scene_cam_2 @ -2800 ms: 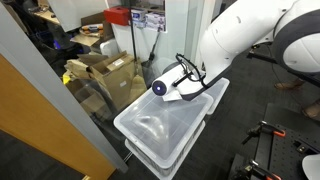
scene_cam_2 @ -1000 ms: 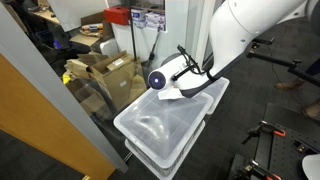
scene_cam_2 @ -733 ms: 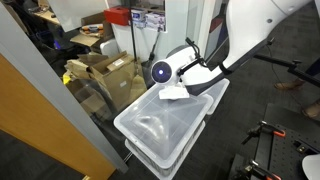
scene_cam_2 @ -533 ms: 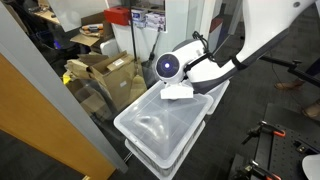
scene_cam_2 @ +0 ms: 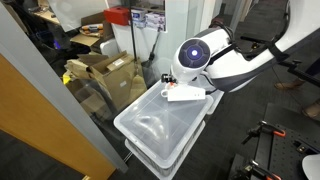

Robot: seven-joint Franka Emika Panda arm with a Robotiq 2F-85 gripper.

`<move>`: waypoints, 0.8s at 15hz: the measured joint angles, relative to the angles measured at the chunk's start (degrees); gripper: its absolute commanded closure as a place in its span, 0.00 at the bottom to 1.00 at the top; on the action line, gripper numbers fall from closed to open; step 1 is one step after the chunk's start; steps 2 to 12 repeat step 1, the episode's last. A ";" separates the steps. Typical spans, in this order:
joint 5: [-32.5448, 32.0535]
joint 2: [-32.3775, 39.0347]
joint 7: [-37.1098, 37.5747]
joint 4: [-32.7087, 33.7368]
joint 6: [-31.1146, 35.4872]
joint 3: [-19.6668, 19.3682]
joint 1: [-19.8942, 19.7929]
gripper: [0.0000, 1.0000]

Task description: Put the orange marker in the bowl

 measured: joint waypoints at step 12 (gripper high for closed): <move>-0.01 -0.34 0.00 -0.36 0.06 0.00 -0.03 0.00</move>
